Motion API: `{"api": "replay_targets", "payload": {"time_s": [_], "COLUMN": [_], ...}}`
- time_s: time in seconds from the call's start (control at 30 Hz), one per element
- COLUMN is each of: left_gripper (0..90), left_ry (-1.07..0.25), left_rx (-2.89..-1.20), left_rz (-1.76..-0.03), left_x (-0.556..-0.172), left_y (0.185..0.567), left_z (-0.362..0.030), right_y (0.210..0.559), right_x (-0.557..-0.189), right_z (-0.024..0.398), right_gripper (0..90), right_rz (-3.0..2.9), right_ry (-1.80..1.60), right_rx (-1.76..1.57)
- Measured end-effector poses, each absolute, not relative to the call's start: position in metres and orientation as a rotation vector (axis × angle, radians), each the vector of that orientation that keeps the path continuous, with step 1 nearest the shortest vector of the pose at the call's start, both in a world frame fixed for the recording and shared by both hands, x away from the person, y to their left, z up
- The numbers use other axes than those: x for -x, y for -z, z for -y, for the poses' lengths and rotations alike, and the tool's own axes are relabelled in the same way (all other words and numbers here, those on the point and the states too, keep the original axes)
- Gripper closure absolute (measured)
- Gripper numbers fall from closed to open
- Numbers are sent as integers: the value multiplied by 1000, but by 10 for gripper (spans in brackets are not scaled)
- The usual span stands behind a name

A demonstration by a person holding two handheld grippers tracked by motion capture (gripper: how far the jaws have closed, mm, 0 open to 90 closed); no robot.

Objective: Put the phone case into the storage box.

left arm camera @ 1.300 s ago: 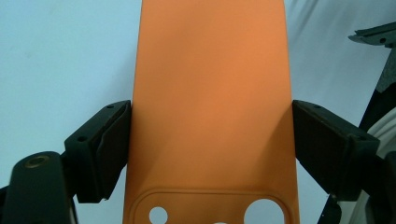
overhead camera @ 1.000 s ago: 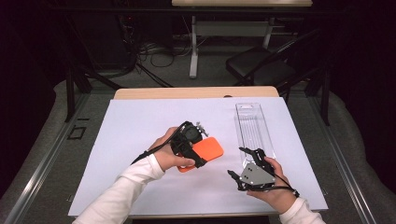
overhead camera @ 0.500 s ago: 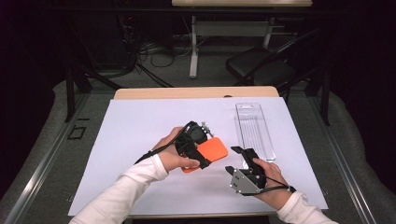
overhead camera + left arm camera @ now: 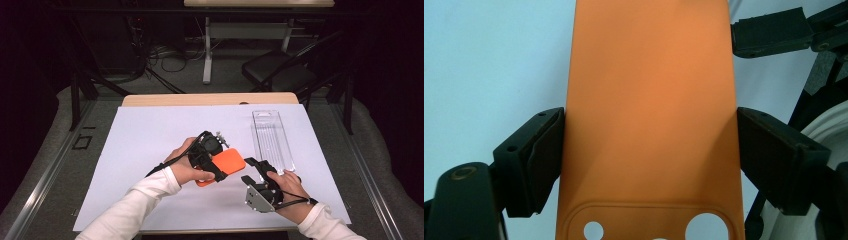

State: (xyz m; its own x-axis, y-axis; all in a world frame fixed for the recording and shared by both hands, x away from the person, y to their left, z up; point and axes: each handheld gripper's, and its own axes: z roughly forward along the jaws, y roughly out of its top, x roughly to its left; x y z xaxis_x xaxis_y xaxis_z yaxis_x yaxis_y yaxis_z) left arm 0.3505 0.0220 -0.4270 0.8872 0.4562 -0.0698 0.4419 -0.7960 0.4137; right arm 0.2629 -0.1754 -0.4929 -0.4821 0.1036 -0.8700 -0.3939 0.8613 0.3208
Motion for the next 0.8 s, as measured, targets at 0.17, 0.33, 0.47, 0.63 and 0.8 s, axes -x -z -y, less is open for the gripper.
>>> {"api": "replay_targets", "payload": {"time_s": [0.17, 0.33, 0.47, 0.63, 0.8], "left_gripper": [160, 160, 160, 160, 160], "left_ry": [-41, -35, -19, -3, -2], "left_rx": [-2629, -2621, -2600, -2593, -2590], "left_rz": [-655, -656, -666, -671, -670], "left_x": [-350, -349, -349, -349, -348], "left_y": [430, 432, 435, 439, 439], "left_z": [-21, -20, -21, -21, -20], "right_y": [493, 495, 496, 499, 504], "right_x": [-262, -264, -264, -265, -265], "right_z": [174, 171, 170, 168, 167], "right_gripper": [364, 371, 368, 383, 394], "right_rz": [-1993, -1980, -1963, -1967, -1959], "right_ry": [-589, -585, -566, -550, -520], "right_rx": [212, 205, 219, 256, 266]}}
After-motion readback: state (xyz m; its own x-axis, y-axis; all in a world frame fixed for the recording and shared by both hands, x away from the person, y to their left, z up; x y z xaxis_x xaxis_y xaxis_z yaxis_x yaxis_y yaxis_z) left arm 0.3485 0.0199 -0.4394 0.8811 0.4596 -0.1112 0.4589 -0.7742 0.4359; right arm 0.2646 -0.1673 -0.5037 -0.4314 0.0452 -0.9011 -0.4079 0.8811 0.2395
